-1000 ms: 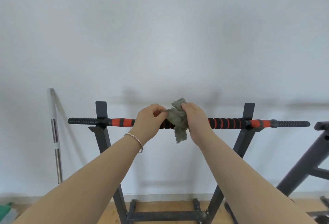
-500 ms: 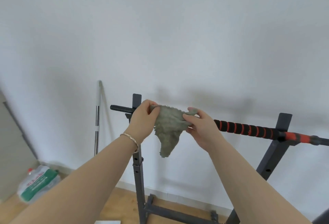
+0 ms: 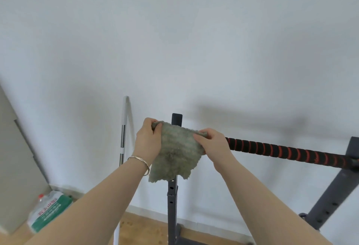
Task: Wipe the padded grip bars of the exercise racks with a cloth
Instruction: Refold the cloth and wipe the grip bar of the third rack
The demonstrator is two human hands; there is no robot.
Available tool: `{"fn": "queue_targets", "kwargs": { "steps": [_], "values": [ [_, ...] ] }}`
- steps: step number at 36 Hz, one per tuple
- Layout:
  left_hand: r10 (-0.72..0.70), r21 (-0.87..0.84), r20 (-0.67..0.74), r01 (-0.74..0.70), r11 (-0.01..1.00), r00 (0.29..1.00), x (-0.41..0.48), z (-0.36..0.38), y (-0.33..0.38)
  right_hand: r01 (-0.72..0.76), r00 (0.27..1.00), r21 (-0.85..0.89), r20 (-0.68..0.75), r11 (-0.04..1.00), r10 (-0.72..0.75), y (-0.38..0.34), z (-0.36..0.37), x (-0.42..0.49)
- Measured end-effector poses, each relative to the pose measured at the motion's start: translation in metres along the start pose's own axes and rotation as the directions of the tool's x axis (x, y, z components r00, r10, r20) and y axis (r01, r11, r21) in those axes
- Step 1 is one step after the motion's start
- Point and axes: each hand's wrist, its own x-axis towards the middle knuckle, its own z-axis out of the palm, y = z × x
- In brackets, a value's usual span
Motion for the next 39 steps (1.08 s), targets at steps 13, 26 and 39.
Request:
{"fn": "queue_targets", "kwargs": {
  "steps": [13,26,39],
  "values": [
    [0.003,-0.263,0.162,0.04,0.964,0.987,0.07,-0.015,-0.031,-0.013,0.982,0.006,-0.187,1.0,0.013,-0.017,0.041,0.044],
    [0.063,-0.189,0.412,0.017,0.982,0.909,0.061,-0.019,-0.078,0.111,0.956,-0.433,-0.199,0.894,-0.215,0.03,0.048,0.025],
    [0.058,-0.163,0.479,0.024,0.986,0.876,0.048,-0.003,-0.105,0.126,0.947,-0.517,-0.193,0.847,-0.258,0.073,0.063,0.01]
  ]
}}
